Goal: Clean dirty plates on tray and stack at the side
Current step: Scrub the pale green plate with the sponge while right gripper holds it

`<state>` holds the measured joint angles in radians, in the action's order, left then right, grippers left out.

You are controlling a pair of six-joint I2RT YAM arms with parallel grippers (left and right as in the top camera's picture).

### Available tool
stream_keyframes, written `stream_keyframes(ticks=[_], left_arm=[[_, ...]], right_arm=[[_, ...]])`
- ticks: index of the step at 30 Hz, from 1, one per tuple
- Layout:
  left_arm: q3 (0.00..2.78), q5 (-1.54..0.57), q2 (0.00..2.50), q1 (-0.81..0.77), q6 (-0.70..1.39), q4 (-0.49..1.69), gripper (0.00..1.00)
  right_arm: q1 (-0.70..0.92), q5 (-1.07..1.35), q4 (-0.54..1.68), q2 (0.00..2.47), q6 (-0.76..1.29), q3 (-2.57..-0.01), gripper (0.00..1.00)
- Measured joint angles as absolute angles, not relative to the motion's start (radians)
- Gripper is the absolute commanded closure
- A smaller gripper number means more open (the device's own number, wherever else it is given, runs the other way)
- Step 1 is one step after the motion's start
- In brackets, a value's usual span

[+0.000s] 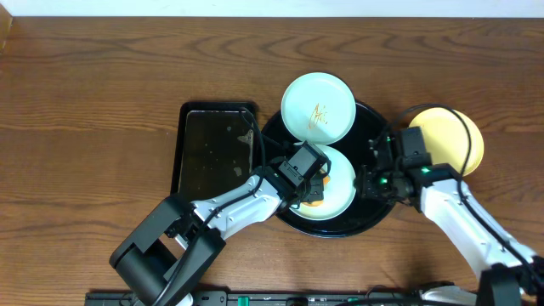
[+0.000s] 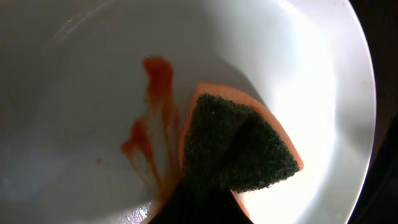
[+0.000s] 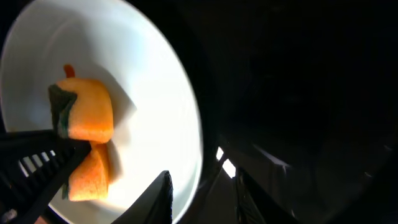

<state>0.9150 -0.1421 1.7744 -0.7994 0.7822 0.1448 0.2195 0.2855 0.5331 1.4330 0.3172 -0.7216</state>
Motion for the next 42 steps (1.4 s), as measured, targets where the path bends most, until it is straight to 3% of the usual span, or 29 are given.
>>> stream_keyframes(ticks=[4, 8, 16, 29, 38, 42], left_arm=[[0.915, -0.142, 1.774, -0.799, 0.782, 0.147, 0.92], [0.915, -0.142, 1.774, -0.799, 0.782, 0.149, 0.92], [0.920, -0.134, 1.773, -0.786, 0.782, 0.179, 0.92], [0.925, -0.152, 1.746, -0.628, 0.733, 0.238, 0.92], [0.923, -0.156, 1.490, -0.656, 0.585, 0.239, 0.92], [0.923, -0.153, 1.491, -0.691, 0.564, 0.236, 0.92]], right_arm=[[0.244, 0.290, 0.496, 1.507, 0.318, -0.722, 0.80], [0.257, 0.293, 0.458, 1.583, 0.323, -0.722, 0.99], [0.255, 0.295, 0.474, 1.611, 0.347, -0.749, 0.99], [0.255, 0.295, 0.476, 1.612, 0.352, -0.751, 0.99], [0.255, 0.295, 0.476, 1.612, 0.353, -0.751, 0.99], [0.255, 0.295, 0.476, 1.613, 0.353, -0.751, 0.99]])
